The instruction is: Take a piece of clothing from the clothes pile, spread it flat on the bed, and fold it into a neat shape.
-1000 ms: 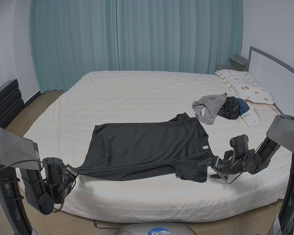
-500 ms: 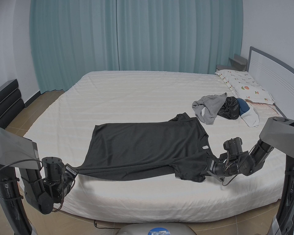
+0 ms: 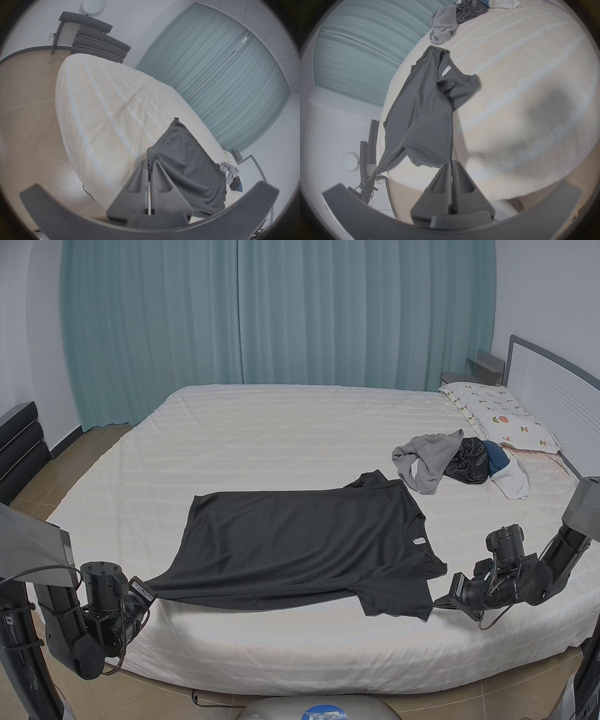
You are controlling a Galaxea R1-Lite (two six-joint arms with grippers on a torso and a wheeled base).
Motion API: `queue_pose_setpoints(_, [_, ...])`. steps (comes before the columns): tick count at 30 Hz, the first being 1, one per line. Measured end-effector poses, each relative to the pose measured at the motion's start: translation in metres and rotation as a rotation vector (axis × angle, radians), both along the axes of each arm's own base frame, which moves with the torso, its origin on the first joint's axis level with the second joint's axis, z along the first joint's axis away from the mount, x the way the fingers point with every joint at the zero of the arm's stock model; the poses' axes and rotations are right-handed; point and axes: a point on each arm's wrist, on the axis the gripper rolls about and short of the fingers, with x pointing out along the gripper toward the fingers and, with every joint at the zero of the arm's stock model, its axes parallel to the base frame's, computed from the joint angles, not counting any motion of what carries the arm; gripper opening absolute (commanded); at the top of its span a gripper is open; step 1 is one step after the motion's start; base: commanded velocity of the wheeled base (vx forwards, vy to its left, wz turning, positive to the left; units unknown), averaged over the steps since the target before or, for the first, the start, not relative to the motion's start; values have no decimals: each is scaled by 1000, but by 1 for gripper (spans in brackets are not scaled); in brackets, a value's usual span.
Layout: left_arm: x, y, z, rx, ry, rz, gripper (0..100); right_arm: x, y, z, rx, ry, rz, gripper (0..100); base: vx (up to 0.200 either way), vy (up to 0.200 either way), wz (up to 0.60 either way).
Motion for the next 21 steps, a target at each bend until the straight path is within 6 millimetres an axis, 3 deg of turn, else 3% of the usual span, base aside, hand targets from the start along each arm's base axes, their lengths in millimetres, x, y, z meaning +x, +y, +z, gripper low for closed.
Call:
queue_pose_setpoints(5, [-5, 0, 1, 21, 14, -14, 0, -20, -8, 6, -9, 5, 9, 0, 0, 0, 0])
queue_pose_setpoints(18, [-9, 0, 0, 45, 32, -34, 0, -37, -14, 15, -21, -8, 13, 0, 0, 0, 0])
queue_pose_setpoints(19, [-10, 0, 0, 44, 33, -34, 0, -36, -13, 14, -21, -8, 15, 100, 0, 0, 0])
queue_pose_setpoints(21, [-10, 0, 0, 45, 35, -34, 0, -31, -9, 13, -20, -9, 25, 100, 0, 0, 0])
